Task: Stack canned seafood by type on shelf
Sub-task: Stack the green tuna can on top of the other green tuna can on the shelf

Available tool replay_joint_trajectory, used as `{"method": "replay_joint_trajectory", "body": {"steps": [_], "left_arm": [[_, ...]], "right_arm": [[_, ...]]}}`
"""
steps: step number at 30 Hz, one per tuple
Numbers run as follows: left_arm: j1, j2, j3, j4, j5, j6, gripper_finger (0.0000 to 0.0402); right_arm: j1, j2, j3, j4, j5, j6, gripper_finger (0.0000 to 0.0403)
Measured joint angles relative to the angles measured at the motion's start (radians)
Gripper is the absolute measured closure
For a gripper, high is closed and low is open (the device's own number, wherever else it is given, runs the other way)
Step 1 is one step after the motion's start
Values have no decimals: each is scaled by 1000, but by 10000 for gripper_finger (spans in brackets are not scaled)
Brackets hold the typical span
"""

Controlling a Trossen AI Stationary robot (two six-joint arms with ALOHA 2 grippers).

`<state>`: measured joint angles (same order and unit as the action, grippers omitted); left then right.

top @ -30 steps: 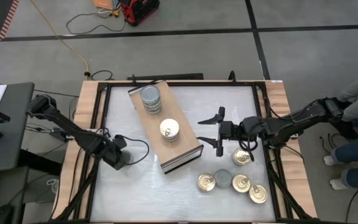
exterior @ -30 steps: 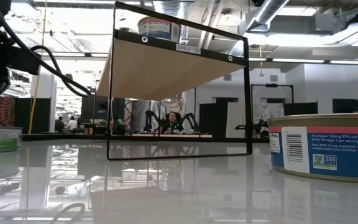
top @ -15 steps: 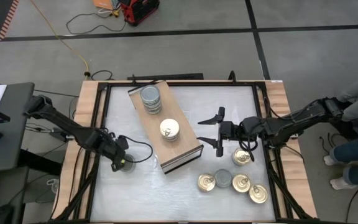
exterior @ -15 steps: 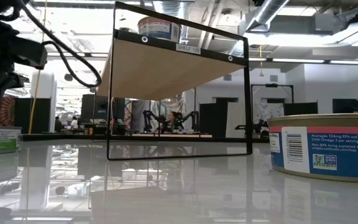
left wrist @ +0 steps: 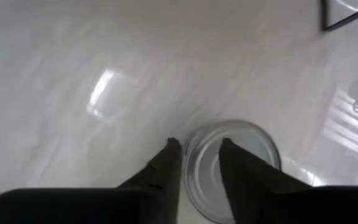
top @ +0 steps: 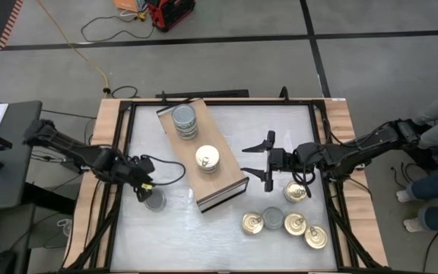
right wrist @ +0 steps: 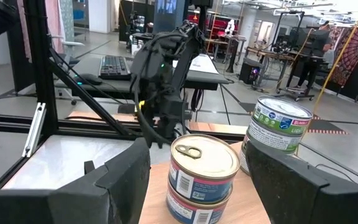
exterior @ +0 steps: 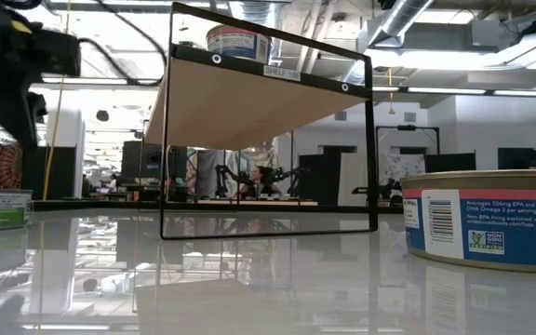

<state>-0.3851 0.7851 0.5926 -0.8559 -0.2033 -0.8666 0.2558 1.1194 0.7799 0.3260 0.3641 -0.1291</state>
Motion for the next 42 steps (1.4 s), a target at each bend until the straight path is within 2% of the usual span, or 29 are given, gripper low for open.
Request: {"method": "replay_joint_trajectory", "body": {"steps": [3, 5, 7, 9, 14, 21, 25, 32, 42], "left_arm": [[22, -16, 22, 5, -12, 138, 264], [27, -20, 30, 9, -81, 199, 253], [26, -19, 28, 33, -153, 125, 250], [20, -13, 13, 46, -167, 20, 250], [32, -7, -40, 128, 14, 104, 261], [191, -6, -157, 186, 266, 161, 280], [238, -1, -163, 225, 291, 248, 290], [262, 0, -162, 195, 354, 280, 292], [262, 53, -162, 202, 308, 383, 292]], "right_arm": [[0, 0, 0, 0, 0, 0, 112], [0, 0, 0, 0, 0, 0, 112], [0, 0, 0, 0, 0, 0, 112], [0, 0, 0, -4, 0, 1, 112], [2, 0, 0, -10, 0, 13, 112], [6, 0, 0, -1, -2, 13, 112], [6, 0, 0, -2, -2, 13, 112], [6, 0, 0, -2, -2, 9, 112], [6, 0, 0, -3, -2, 8, 112]]}}
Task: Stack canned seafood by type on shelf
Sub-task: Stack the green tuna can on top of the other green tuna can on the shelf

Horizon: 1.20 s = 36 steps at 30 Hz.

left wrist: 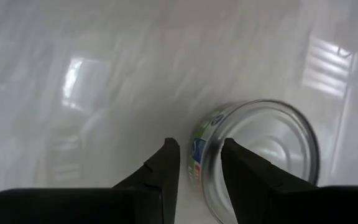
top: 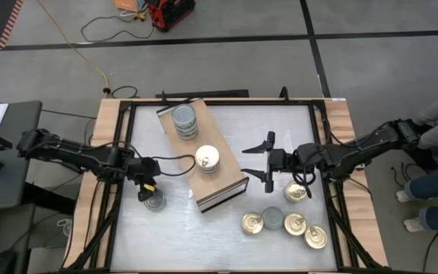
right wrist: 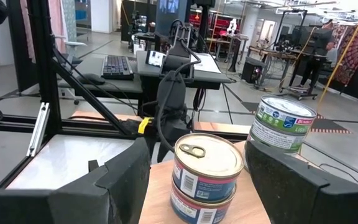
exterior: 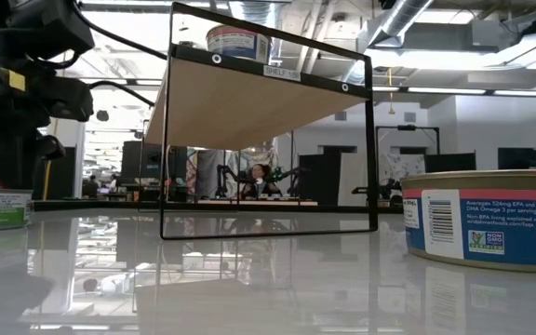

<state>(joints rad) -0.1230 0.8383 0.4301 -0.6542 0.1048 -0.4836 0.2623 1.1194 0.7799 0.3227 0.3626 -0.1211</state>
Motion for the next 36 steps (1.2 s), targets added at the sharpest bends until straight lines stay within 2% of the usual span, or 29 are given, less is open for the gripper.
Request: {"method": "replay_joint_trajectory", "body": {"steps": [6, 11, 13, 19, 26, 36], "left_arm": [[0, 46, 1, 24, -5, 29, 309], [-1, 83, 4, 43, 14, 2, 380], [-1, 94, 4, 51, 23, -4, 394], [1, 96, 3, 45, 39, -117, 401], [1, 95, 3, -12, 40, -180, 401], [2, 102, -9, -159, -86, -231, 401]], "right_arm": [[0, 0, 0, 0, 0, 0, 112], [0, 0, 0, 0, 0, -1, 112], [0, 0, 0, 0, 0, 0, 112], [0, 0, 0, 1, 0, 0, 112], [9, 0, 0, 1, 0, 5, 112], [12, 0, 0, 4, 0, 5, 112]]}}
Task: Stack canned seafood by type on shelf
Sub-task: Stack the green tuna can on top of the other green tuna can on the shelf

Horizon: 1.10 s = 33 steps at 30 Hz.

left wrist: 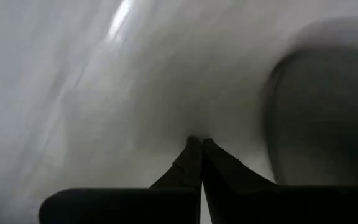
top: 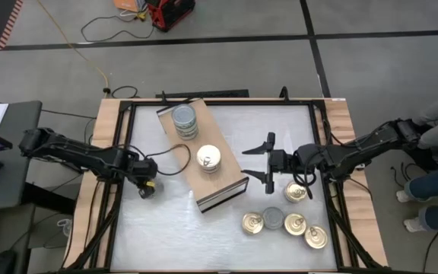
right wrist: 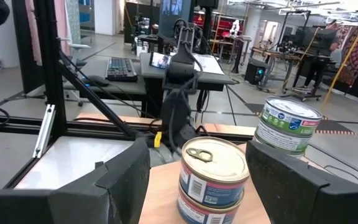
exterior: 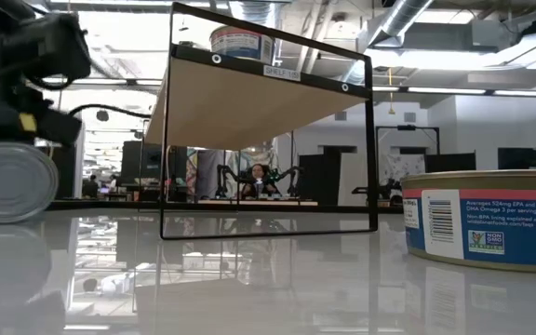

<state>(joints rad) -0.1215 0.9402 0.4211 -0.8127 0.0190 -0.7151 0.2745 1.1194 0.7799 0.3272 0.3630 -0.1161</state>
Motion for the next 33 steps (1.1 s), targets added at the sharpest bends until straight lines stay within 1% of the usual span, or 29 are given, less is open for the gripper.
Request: {"method": "replay_joint_trajectory", "body": {"steps": [3, 6, 8, 12, 15, 18, 21, 23, 25, 33], "left_arm": [[0, -6, 6, 12, -13, -9, 401], [0, -13, 17, -17, -57, -7, 401], [0, -30, 58, -53, -92, 4, 401], [-17, -63, 167, -144, -206, 48, 401], [-60, -79, 253, -179, -309, 74, 401], [-127, -75, 310, -165, -358, 68, 401], [-181, -56, 337, -165, -391, 0, 395], [-202, -40, 338, -167, -389, -71, 382], [-209, -22, 338, -161, -364, -107, 358], [-210, 24, 338, -144, -254, -168, 222]], "right_arm": [[0, 0, 0, 1, 0, 3, 112], [0, 0, 0, 1, 0, 3, 112], [0, 0, 0, 1, 0, 3, 112], [0, 0, 0, -1, 0, 3, 112], [0, 0, 0, -3, 0, 4, 112], [0, 0, 0, -13, 0, 12, 112], [0, 2, 0, -18, 0, 19, 112], [0, 12, 0, -14, 0, 22, 112], [0, 24, 0, -6, 0, 21, 112], [-3, 46, 0, 21, 0, -13, 112]]}}
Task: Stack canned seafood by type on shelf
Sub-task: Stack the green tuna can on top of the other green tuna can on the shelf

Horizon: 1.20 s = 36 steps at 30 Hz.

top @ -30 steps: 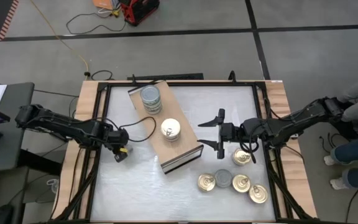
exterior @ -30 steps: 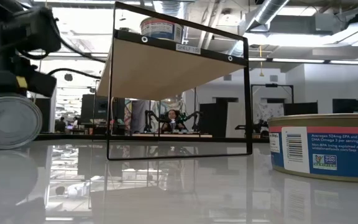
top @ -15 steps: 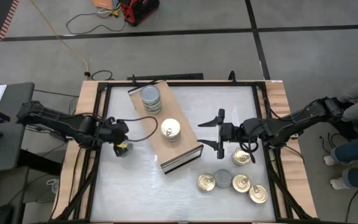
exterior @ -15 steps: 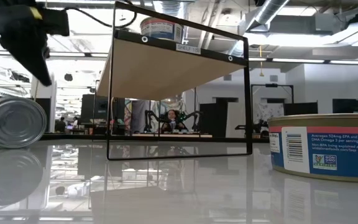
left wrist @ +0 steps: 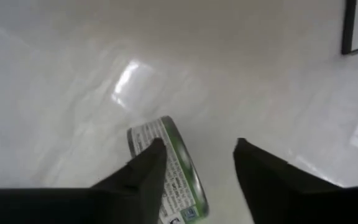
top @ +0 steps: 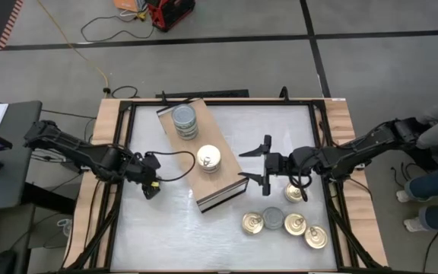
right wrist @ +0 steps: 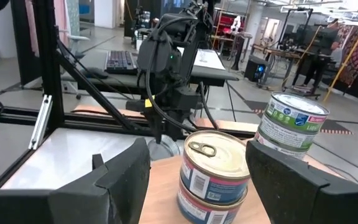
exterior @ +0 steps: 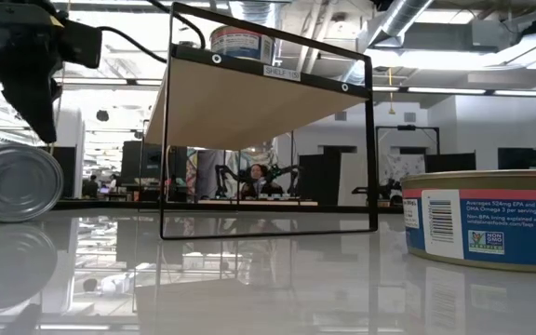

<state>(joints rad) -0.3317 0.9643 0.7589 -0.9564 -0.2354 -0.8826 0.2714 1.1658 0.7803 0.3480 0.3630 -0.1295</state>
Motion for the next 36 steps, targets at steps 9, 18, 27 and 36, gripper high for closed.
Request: {"method": "replay_joint_trajectory", "body": {"steps": [9, 18, 27, 36], "left_arm": [[-18, 51, 34, -150, 18, -106, 176], [-145, 263, 203, -241, -30, -272, 176], [-276, 438, 293, -450, -10, -477, 176], [-283, 343, 278, -440, 0, -558, 176]], "right_arm": [[-6, -1, 0, 8, 0, -27, 112], [-12, -1, 0, 21, 0, -37, 112], [4, -1, 0, 20, -5, -41, 112], [3, -1, 0, 48, -23, -67, 112]]}}
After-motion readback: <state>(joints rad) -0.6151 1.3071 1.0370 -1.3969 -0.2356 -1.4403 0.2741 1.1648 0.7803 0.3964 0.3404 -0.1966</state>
